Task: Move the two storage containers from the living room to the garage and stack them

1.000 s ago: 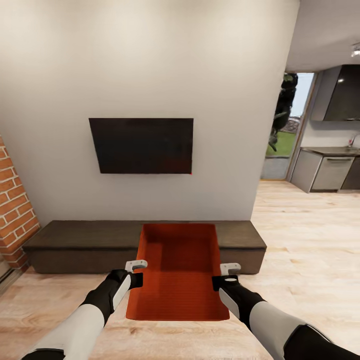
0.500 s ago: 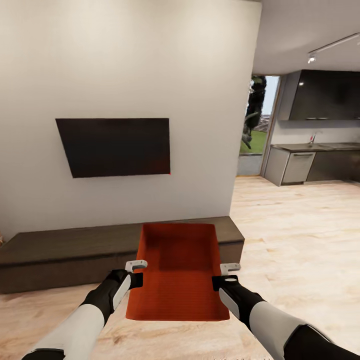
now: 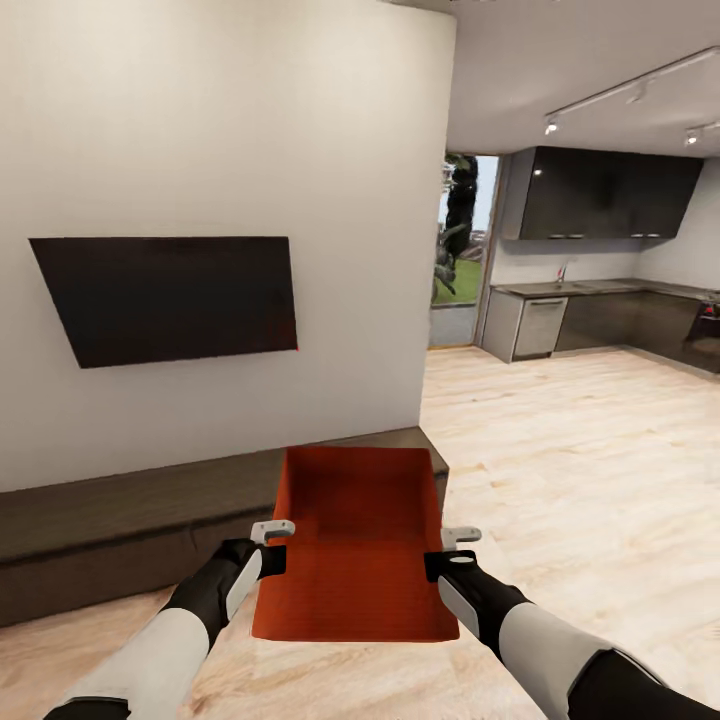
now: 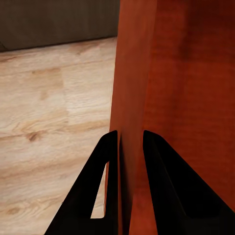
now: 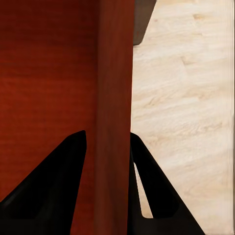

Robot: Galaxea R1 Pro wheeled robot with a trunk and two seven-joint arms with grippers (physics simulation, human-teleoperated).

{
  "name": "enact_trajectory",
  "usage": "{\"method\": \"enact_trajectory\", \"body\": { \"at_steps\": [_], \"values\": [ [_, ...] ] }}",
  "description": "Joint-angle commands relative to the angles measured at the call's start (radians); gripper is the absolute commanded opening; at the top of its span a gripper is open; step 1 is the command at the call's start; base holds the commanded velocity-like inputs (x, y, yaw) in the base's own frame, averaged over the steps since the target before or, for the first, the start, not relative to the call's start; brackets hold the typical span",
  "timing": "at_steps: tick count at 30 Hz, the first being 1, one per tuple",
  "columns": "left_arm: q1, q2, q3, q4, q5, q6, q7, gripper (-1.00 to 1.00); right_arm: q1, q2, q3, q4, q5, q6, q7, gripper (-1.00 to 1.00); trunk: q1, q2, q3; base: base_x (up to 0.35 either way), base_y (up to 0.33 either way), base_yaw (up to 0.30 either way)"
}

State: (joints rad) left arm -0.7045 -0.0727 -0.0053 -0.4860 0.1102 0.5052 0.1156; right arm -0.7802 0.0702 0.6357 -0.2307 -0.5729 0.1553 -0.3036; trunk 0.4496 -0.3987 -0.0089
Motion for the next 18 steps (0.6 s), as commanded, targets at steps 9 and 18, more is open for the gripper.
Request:
{"method": "enact_trajectory", "body": {
  "at_steps": [9,18],
  "values": [
    [0.0,-0.001,0.008,-0.002,-0.015,0.007,0.012,-1.0,-0.001,0.006,0.002,-0.011,0.001,0.006,-0.006,-1.0,0.0,-0.001,-0.001,0.0,0.0,-0.286],
    [0.0,-0.001,0.008,-0.002,-0.014,0.007,0.012,-1.0,-0.001,0.006,0.002,-0.011,0.001,0.006,-0.006,-1.0,0.0,-0.001,-0.001,0.0,0.0,-0.286]
  ]
}}
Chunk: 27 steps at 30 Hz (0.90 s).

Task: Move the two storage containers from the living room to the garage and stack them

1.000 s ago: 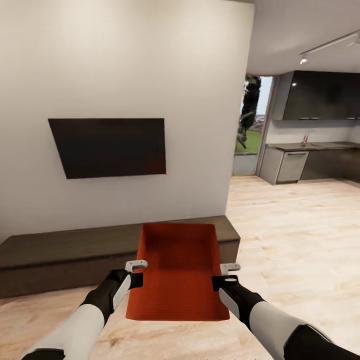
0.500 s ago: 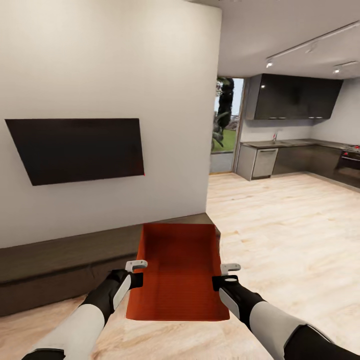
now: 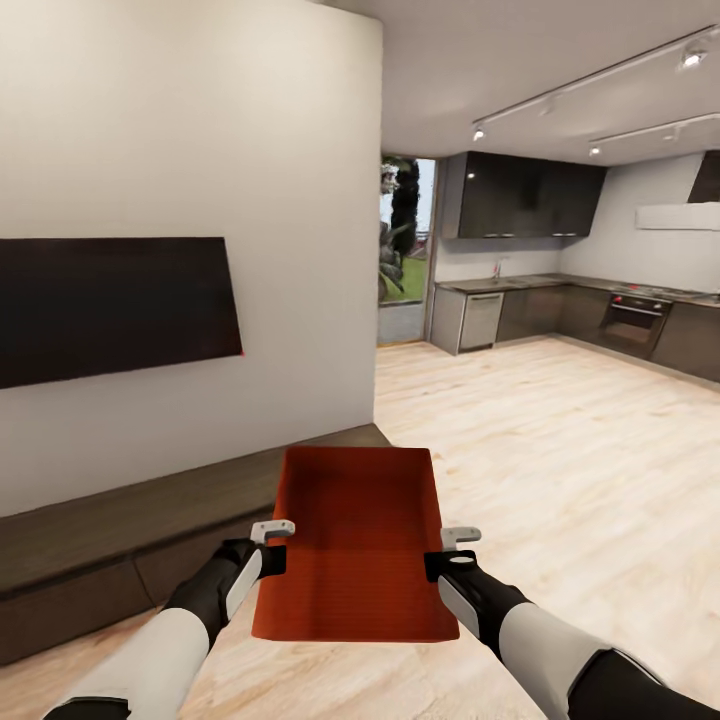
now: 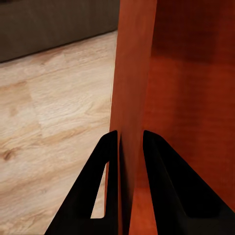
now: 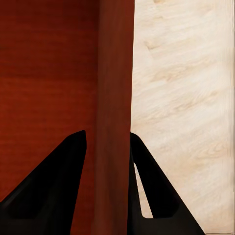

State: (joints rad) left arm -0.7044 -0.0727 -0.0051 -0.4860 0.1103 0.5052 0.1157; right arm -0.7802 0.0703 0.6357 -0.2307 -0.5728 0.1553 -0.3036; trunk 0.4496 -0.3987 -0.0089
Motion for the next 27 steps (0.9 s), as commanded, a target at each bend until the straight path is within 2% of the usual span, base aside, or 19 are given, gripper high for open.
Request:
{"method": "enact_trajectory", "body": {
  "at_steps": [1,12,27],
  "values": [
    [0.0,-0.001,0.007,-0.002,-0.014,0.007,0.012,-1.0,-0.001,0.006,0.002,-0.011,0.001,0.006,-0.006,-1.0,0.0,-0.001,-0.001,0.0,0.0,-0.286],
    [0.0,-0.001,0.007,-0.002,-0.014,0.007,0.012,-1.0,-0.001,0.005,0.002,-0.011,0.0,0.006,-0.006,-1.0,0.0,-0.001,-0.001,0.0,0.0,-0.113],
    [0.0,-0.001,0.006,-0.002,-0.015,0.007,0.012,-1.0,-0.001,0.005,0.002,-0.011,0.0,0.006,-0.006,-1.0,0.0,-0.001,-0.001,0.0,0.0,-0.236]
  ]
}}
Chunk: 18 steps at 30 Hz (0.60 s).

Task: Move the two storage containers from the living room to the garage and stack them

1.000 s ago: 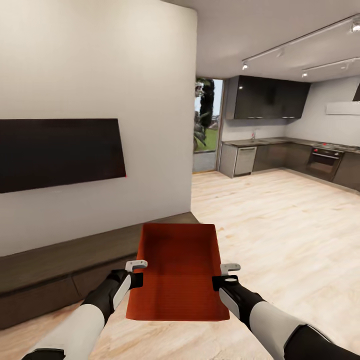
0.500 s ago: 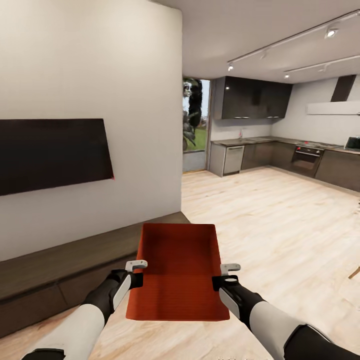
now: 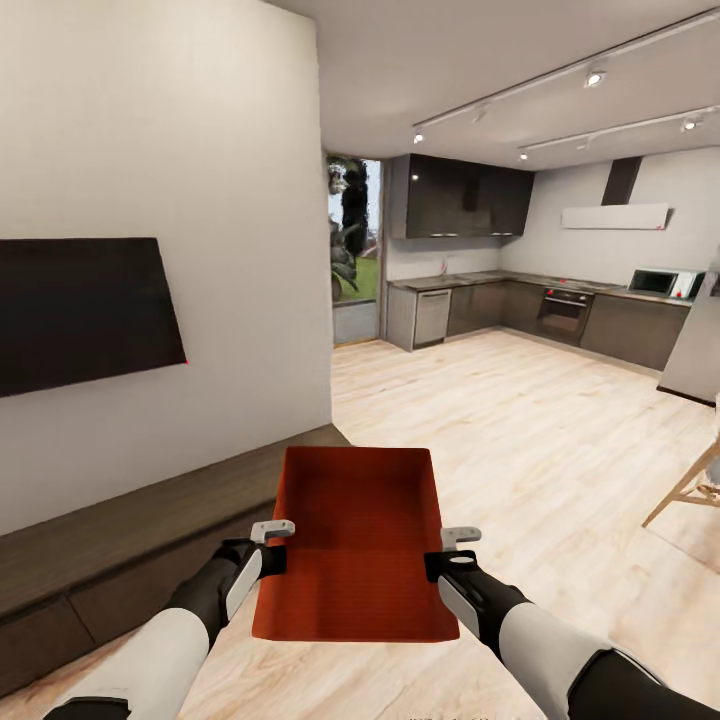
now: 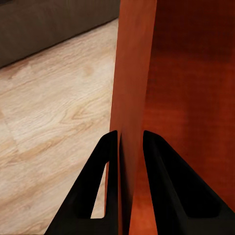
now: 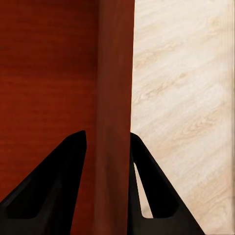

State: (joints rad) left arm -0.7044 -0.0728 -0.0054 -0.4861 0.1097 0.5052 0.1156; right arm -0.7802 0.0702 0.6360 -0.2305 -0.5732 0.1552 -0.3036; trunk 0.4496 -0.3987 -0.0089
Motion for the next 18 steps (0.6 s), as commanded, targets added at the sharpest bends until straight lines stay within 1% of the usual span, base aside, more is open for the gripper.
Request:
{"method": "enact_trajectory", "body": {
  "at_steps": [1,18],
  "values": [
    [0.0,-0.001,0.007,-0.002,-0.015,0.007,0.012,-1.0,-0.001,0.005,0.002,-0.011,0.0,0.006,-0.006,-1.0,0.0,-0.001,-0.001,0.0,0.0,-0.244],
    [0.0,-0.001,0.007,-0.002,-0.015,0.007,0.012,-1.0,-0.001,0.005,0.002,-0.011,0.001,0.006,-0.006,-1.0,0.0,-0.001,-0.001,0.0,0.0,-0.243]
  ]
}}
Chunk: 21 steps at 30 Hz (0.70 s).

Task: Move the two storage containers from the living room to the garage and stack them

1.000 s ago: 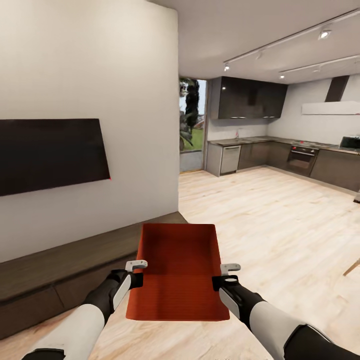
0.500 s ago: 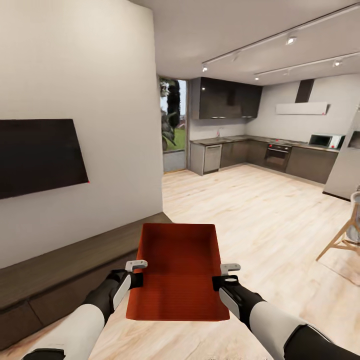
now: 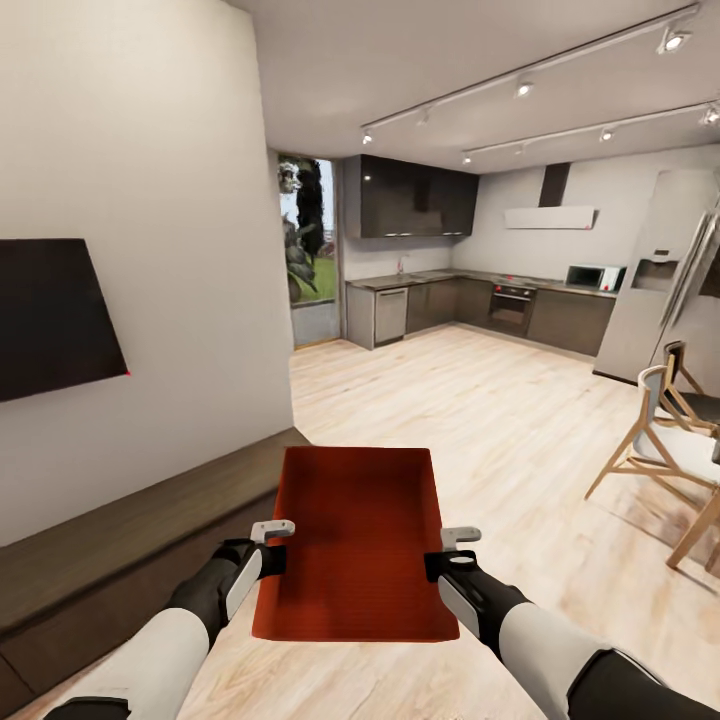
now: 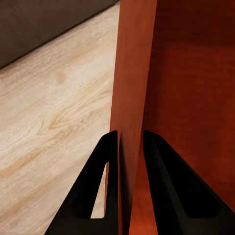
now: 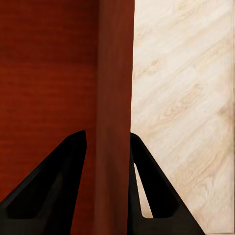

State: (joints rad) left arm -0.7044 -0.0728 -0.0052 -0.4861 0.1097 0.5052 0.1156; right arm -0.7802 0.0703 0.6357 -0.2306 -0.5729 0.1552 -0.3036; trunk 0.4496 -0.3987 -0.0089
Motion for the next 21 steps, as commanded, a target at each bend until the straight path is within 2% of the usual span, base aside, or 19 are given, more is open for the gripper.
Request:
{"method": "enact_trajectory", "body": {
  "at_steps": [1,21],
  "values": [
    [0.0,-0.001,0.007,-0.002,-0.015,0.007,0.012,-1.0,-0.001,0.005,0.002,-0.012,0.0,0.006,-0.006,-1.0,0.0,-0.001,-0.001,0.0,0.0,-0.243],
    [0.0,-0.001,0.007,-0.002,-0.015,0.007,0.012,-1.0,-0.001,0.005,0.002,-0.012,0.0,0.006,-0.006,-1.0,0.0,-0.001,-0.001,0.0,0.0,-0.243]
  ]
}}
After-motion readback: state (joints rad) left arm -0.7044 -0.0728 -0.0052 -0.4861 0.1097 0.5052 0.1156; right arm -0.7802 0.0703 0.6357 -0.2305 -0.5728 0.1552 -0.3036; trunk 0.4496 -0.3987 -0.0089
